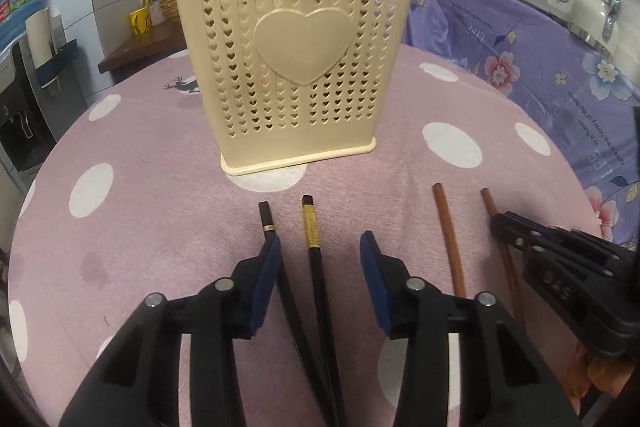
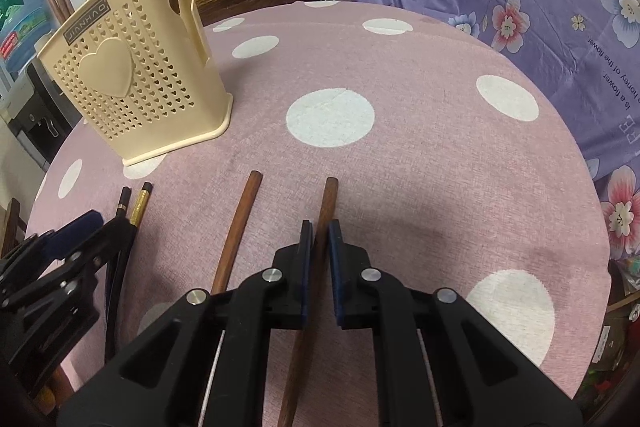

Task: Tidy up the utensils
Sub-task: 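Grasp a wooden chopstick with the right tool, then grasp a black gold-tipped chopstick with the left tool while the right tool holds its chopstick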

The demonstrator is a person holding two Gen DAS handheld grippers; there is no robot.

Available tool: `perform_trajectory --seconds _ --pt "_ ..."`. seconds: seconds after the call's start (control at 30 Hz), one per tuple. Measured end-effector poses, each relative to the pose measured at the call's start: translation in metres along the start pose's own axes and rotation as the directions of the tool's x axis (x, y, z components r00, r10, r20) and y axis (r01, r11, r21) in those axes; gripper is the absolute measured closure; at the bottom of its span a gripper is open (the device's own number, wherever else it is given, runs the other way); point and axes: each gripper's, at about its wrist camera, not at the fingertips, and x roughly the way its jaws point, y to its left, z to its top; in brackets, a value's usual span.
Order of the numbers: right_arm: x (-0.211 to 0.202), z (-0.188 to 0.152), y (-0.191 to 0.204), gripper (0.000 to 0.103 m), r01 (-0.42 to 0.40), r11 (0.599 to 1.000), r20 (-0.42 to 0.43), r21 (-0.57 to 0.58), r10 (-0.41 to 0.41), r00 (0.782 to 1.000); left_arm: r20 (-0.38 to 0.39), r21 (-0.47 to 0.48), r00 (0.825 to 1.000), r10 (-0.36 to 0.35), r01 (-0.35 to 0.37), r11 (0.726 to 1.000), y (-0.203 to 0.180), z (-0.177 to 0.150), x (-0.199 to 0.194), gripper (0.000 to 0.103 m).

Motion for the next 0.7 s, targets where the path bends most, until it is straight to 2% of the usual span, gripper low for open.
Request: perform_trajectory --seconds 0.07,0.17,0.53,0.7 --pt "0.000 0.000 0.001 0.094 0.001 1.000 0.003 -0.003 -0.001 1.000 -0.001 -0.001 1.000 -0.016 0.016 1.000 0.000 0.000 0.002 0.066" --pt "0.000 0.000 0.001 0.094 -0.003 1.000 0.002 -0.001 0.003 1.000 -0.015 -0.005 1.000 0.005 -0.005 1.000 0.000 -0.001 0.007 0.067" --pt "0.000 0.000 0.001 0.094 0.000 1.000 0.001 -0.010 0.000 1.000 -0.034 0.003 0.999 0.010 -0.010 1.000 -0.004 0.002 0.021 0.071" --pt "0.000 0.001 0.001 0.094 0.001 1.000 -0.002 -0.011 -0.001 1.000 -0.059 0.041 0.997 0.052 -0.050 0.998 -0.011 0.010 0.028 0.072"
